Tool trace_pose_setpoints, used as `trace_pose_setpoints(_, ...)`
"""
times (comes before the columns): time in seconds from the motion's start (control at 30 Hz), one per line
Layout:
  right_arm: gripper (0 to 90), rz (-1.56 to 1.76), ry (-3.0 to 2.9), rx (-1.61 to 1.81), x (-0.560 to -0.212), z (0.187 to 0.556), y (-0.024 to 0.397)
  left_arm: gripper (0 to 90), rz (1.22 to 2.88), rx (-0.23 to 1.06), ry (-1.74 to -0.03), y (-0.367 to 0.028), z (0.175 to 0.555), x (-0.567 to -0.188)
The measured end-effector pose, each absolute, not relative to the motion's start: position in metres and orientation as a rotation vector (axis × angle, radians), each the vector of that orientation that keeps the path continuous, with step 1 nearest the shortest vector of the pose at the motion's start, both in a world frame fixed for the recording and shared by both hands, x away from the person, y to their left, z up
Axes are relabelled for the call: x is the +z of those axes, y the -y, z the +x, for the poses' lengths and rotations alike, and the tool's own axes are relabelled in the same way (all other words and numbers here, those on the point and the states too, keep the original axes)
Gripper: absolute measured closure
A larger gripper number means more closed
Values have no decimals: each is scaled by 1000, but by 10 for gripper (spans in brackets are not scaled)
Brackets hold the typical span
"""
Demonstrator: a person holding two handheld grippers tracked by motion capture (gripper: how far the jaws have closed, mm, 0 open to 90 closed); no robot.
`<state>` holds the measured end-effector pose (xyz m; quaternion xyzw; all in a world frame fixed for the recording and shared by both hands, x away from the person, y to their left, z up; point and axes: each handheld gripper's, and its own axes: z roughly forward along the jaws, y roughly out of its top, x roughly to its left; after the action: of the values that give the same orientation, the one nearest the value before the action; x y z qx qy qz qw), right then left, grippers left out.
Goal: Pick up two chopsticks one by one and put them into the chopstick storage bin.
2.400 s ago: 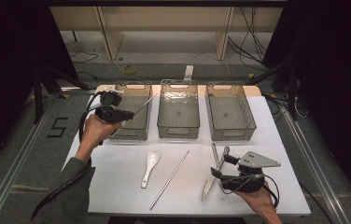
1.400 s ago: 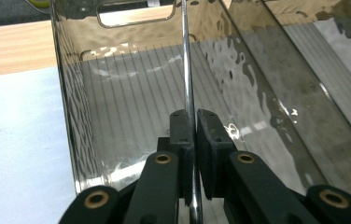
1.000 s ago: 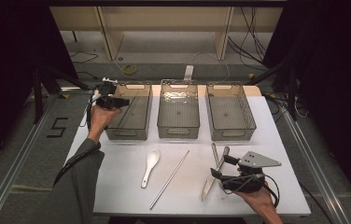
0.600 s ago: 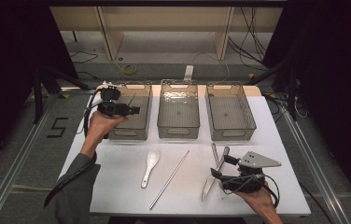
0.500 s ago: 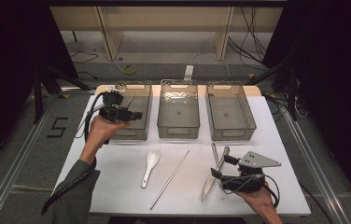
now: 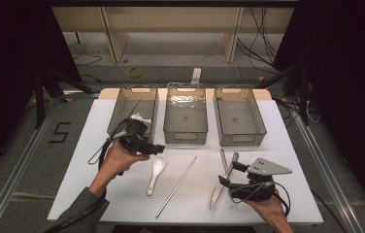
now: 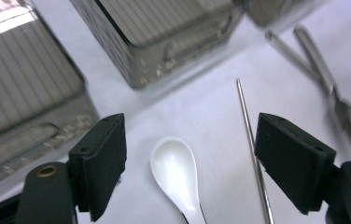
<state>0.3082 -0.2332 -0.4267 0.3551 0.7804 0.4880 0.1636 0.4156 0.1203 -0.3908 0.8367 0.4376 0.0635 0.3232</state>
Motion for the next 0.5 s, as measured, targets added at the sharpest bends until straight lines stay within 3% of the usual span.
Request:
trace_pose_setpoints(0.27,299,1013,-2228,1387,-426,308,232,246,2258,151,-1100,-103,392,-400)
trace_pose_setpoints(0.5,298,1013,-2225,1398,-427,308,233,312,2357,110,-1063,-83,381,-416)
